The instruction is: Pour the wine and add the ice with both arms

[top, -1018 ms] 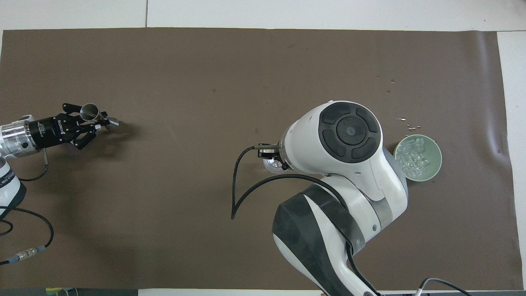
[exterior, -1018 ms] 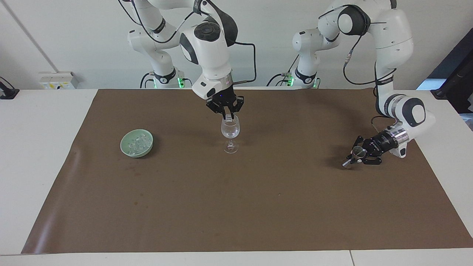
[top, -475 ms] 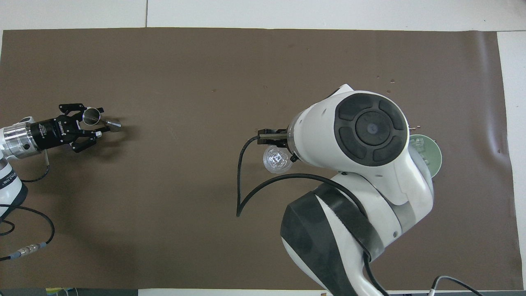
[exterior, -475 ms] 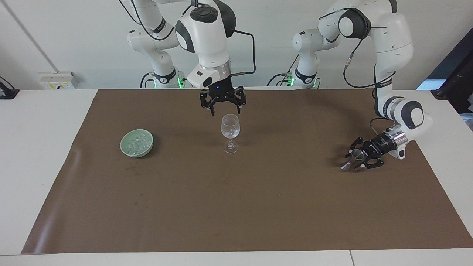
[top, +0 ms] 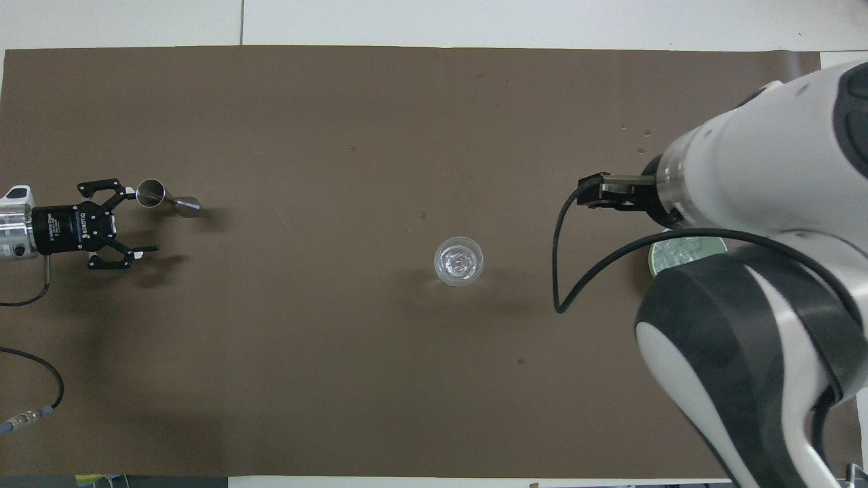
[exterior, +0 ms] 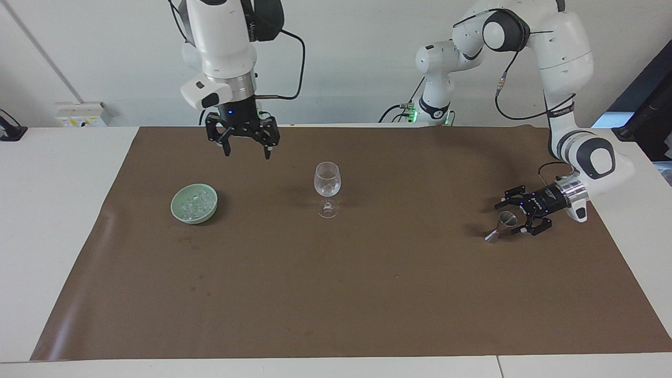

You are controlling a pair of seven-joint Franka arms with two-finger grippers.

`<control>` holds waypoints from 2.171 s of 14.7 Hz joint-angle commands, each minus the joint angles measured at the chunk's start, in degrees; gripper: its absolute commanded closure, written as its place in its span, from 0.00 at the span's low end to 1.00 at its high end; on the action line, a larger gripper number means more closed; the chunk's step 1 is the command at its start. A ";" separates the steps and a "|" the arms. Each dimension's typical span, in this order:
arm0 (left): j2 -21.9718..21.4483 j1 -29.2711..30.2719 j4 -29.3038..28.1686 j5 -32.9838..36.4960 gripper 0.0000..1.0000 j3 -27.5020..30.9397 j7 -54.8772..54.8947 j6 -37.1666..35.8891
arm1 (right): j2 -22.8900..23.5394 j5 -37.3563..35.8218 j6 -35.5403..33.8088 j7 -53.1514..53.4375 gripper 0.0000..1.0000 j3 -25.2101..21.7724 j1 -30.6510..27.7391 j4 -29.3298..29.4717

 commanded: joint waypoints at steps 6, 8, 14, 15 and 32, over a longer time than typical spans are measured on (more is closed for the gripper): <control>-3.73 -1.93 14.06 25.00 0.00 0.16 10.00 -0.53 | -0.76 0.78 -14.67 -12.91 0.00 -5.38 -5.16 6.49; -6.37 -4.30 13.97 29.57 0.00 0.25 16.44 0.17 | -1.98 1.23 -15.64 -17.76 0.00 -10.20 -3.42 6.76; -13.84 -9.39 15.82 41.70 0.00 -0.28 21.02 -0.62 | -2.59 3.07 -18.91 -24.55 0.00 -28.86 8.90 7.48; -14.98 -11.06 15.82 44.34 0.00 -0.28 21.55 -0.62 | -3.91 3.07 -16.99 -24.64 0.00 -28.95 8.90 4.77; -32.48 -7.99 8.96 56.05 0.00 -20.85 28.67 -4.92 | -4.80 3.16 -16.18 -24.73 0.00 -29.83 8.98 2.99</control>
